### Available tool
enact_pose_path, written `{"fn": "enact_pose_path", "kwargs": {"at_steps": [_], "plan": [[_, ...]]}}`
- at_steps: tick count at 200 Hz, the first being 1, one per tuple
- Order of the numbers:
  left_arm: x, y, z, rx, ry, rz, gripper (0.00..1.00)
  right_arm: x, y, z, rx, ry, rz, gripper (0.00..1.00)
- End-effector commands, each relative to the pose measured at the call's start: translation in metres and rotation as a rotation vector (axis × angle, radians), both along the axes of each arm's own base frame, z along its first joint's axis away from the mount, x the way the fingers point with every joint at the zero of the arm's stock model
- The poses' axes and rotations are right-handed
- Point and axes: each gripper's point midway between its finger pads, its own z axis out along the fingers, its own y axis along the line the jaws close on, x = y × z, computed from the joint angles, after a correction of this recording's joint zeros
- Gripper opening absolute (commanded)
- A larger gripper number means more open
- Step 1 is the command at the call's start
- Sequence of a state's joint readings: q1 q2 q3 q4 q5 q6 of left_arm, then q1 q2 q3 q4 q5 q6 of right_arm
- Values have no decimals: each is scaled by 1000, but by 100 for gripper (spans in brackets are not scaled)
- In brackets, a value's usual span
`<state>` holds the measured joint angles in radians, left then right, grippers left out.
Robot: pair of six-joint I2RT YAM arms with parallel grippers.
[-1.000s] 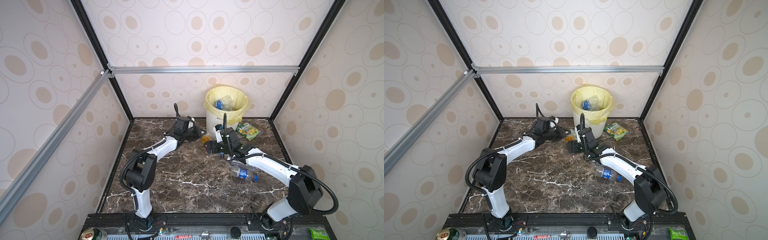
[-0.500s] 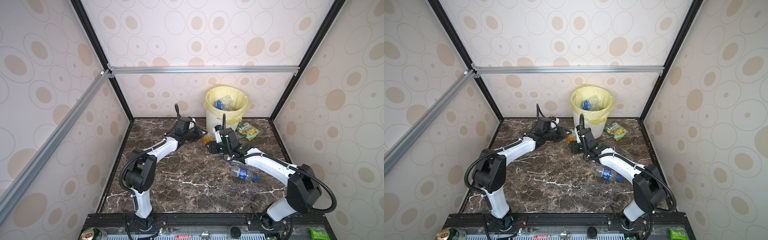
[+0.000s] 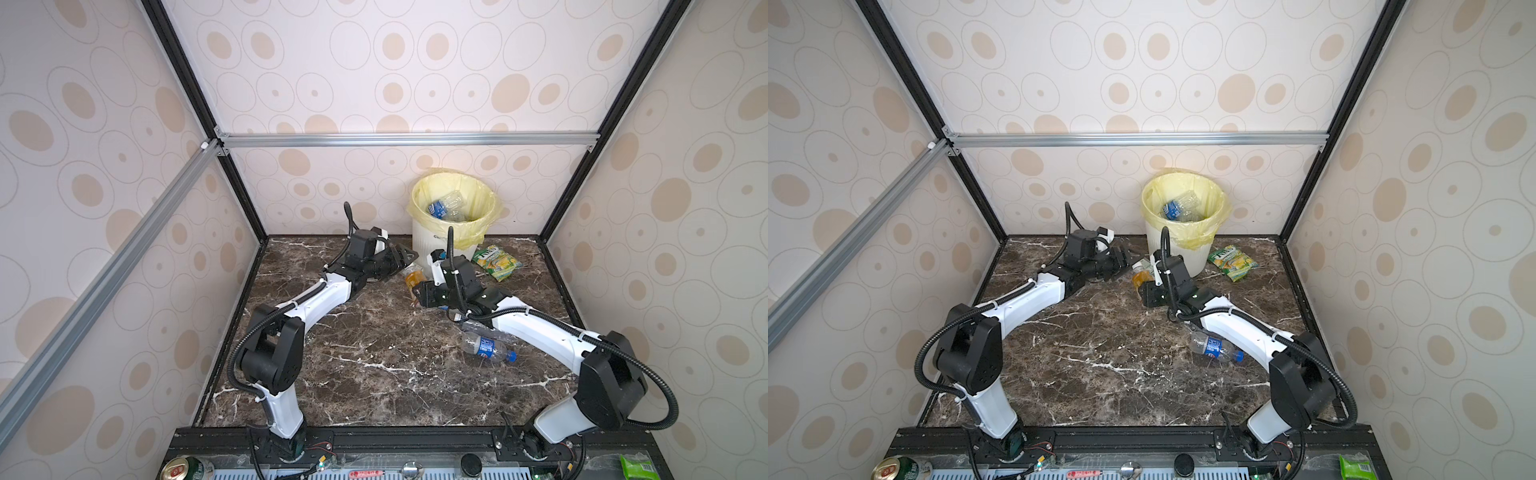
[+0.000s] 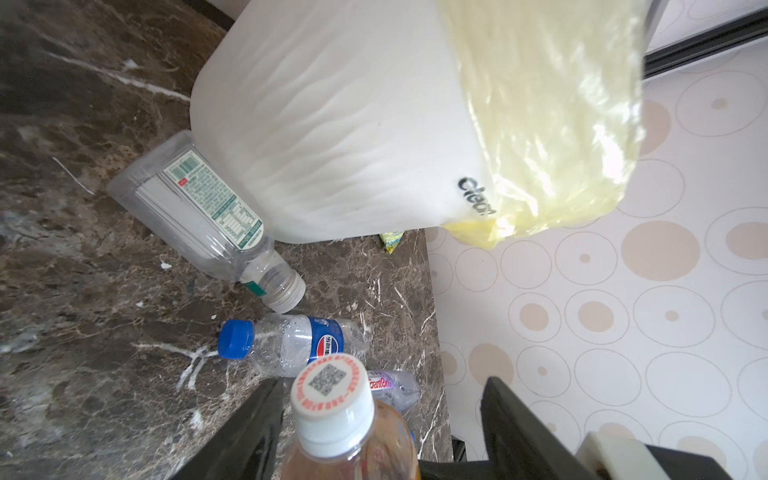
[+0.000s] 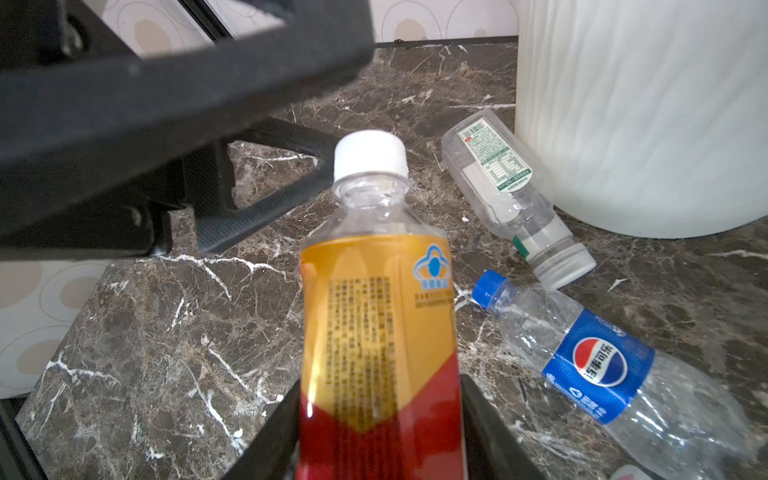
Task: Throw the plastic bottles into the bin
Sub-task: 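Lift the tea bottle with the left gripper while the right gripper closes on it, then raise the tea bottle over the bin with the right gripper while the left withdraws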
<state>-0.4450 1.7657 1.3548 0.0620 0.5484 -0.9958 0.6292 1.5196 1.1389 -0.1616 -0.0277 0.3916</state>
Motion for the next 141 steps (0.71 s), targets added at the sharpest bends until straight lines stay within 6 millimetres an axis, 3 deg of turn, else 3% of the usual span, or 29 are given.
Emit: {"fn": "enact_pose_path", "kwargs": {"at_steps": [1, 34, 60, 99, 141], "plan": [[4, 13, 45, 3, -102, 35, 83, -1, -8, 32, -15, -75, -15, 48], [0, 23, 74, 10, -173, 63, 99, 8, -26, 72, -45, -153, -53, 48], [-4, 30, 104, 11, -248, 89, 99, 18, -45, 116, -42, -231, -94, 48], [-20, 23, 150, 12, -383, 73, 99, 26, -81, 193, -41, -386, -182, 48], [-37, -3, 185, 29, -506, 15, 99, 13, -113, 290, 6, -591, -258, 48]]}}
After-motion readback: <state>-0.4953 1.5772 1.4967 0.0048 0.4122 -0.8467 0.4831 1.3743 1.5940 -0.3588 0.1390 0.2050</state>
